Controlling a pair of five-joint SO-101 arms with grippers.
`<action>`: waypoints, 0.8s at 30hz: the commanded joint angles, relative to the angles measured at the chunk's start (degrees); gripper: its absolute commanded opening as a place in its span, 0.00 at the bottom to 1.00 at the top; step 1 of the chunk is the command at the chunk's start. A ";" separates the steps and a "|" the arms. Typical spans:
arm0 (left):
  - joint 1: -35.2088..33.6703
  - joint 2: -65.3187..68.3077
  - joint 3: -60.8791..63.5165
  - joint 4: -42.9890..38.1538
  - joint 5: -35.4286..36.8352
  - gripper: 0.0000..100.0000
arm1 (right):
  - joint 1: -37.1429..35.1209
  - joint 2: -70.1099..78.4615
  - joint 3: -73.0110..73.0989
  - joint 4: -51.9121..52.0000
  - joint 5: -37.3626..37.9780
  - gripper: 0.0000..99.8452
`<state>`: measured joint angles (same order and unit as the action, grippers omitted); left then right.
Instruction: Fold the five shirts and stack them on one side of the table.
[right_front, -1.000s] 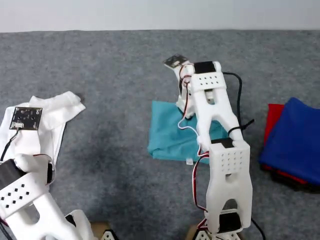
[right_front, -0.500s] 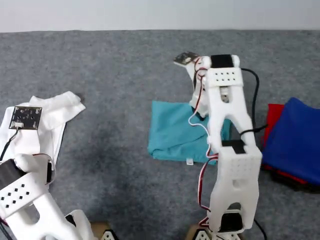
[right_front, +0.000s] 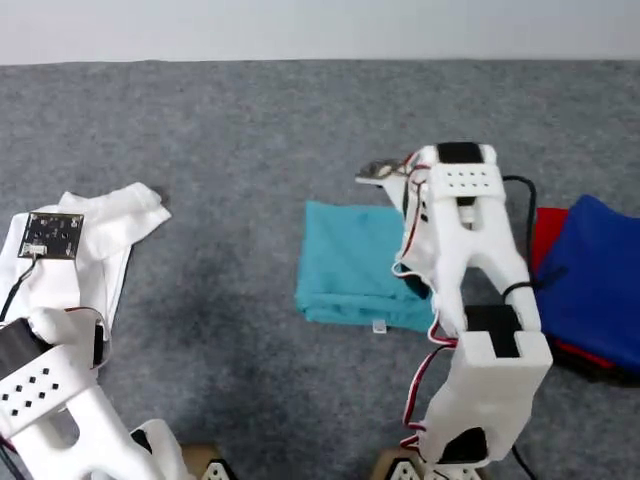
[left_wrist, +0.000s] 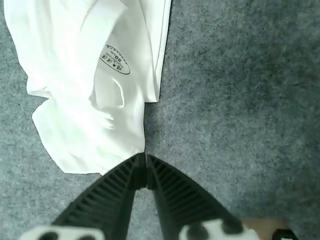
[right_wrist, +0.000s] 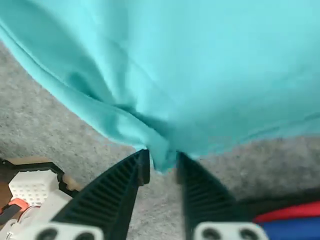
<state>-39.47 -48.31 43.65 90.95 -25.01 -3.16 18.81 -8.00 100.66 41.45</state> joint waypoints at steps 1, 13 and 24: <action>0.09 -0.79 -0.31 -1.14 -0.44 0.00 | 3.30 -9.10 -0.26 2.33 0.62 0.20; 2.64 -0.79 -0.31 -0.88 -0.26 0.00 | -14.81 -12.70 -0.09 -1.98 0.26 0.02; 2.46 -0.88 -0.31 -0.70 -0.26 0.00 | -5.23 4.88 0.18 2.51 -0.88 0.01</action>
<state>-37.10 -48.31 43.65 90.77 -25.01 -12.04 23.47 -7.82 100.48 40.92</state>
